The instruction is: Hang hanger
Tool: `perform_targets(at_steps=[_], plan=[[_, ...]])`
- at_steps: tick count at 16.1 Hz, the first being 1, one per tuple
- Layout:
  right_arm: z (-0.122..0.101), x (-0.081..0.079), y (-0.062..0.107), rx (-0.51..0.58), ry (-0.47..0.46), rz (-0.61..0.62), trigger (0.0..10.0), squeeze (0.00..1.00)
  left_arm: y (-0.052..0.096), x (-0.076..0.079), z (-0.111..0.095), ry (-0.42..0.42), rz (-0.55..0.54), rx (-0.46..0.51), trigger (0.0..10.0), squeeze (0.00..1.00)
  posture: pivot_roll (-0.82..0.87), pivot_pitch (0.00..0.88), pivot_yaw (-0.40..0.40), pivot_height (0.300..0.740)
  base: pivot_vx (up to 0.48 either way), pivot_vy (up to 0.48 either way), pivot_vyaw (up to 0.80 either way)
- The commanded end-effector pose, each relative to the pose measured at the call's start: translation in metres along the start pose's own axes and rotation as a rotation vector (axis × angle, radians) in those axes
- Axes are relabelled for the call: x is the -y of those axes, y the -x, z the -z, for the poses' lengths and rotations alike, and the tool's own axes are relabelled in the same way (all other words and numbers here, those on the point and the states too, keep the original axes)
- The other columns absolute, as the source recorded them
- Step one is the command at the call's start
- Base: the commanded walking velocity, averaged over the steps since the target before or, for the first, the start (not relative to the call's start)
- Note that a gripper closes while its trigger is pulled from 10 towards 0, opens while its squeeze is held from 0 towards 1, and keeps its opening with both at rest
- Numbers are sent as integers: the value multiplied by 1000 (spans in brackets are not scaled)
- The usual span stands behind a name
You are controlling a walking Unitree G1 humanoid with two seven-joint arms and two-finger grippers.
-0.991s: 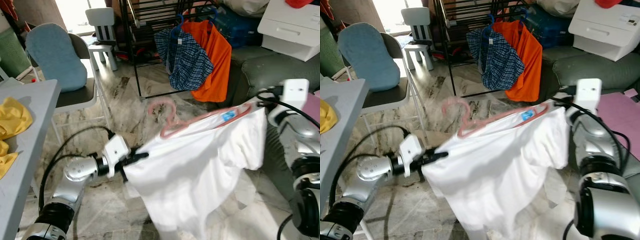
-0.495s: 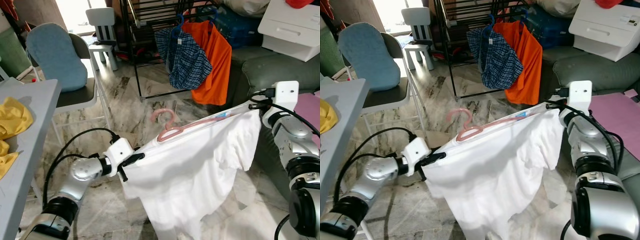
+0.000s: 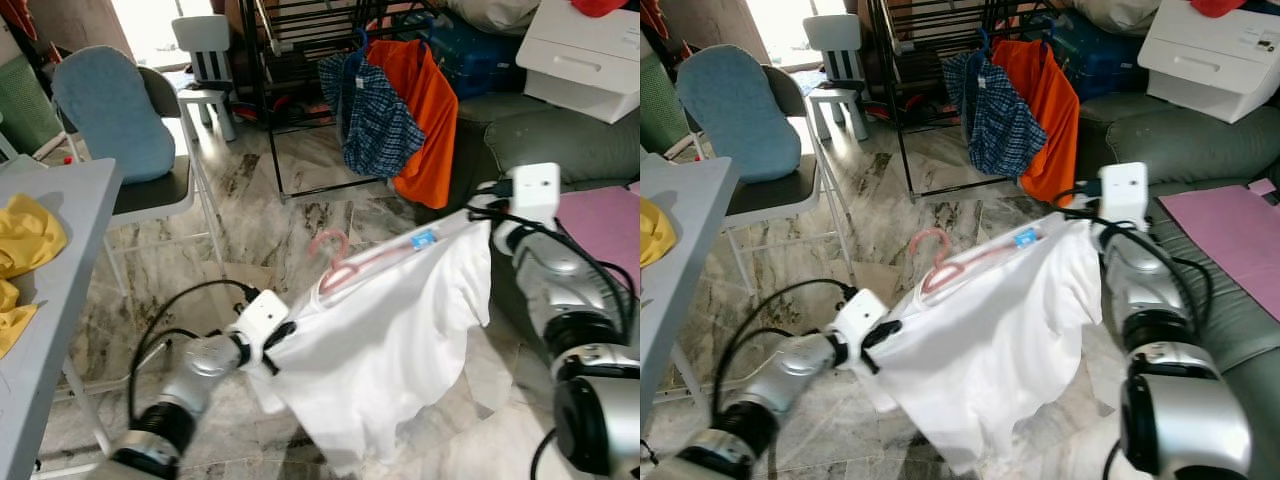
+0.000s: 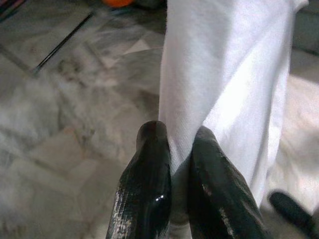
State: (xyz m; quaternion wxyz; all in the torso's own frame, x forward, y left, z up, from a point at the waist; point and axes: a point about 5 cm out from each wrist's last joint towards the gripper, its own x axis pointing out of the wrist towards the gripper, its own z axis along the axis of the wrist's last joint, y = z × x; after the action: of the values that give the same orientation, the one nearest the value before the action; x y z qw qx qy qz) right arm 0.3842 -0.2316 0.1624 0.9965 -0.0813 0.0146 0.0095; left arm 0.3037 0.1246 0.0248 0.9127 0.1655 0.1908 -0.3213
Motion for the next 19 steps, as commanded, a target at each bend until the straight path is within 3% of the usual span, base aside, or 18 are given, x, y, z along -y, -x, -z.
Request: perform_targets(at_steps=[1, 3, 4, 10, 13, 16, 19], plan=[[-22, -3, -5, 91, 24, 0, 0, 0, 4, -13, 4, 61, -91, -21, 0, 0, -196, 0, 44, 740, 0, 0, 0], [-14, -31, -4, 94, 48, -76, 0, 0, -7, -8, -12, 177, -176, 40, 0, 0, -191, 0, 46, 740, 0, 0, 0], [-12, -37, -3, 96, 54, -98, 0, 0, -9, -8, -15, 211, -195, 53, 0, 0, -189, 0, 45, 740, 0, 0, 0], [8, -87, 11, 79, 48, -310, 0, 0, -17, -8, -32, 330, -246, 84, 0, 0, -197, 0, 52, 740, 0, 0, 0], [36, -122, 38, -14, 88, -628, 0, 0, -18, -11, -34, 376, -263, 83, 0, 0, -195, 0, 49, 740, 0, 0, 0], [63, -132, 63, -109, 155, -788, 0, 0, -16, -21, -40, 437, -287, 111, 0, 0, -196, 0, 47, 740, 0, 0, 0], [81, -135, 76, -182, 203, -811, 0, 0, -14, -28, -46, 450, -294, 127, 0, 0, -194, 0, 50, 740, 0, 0, 0]])
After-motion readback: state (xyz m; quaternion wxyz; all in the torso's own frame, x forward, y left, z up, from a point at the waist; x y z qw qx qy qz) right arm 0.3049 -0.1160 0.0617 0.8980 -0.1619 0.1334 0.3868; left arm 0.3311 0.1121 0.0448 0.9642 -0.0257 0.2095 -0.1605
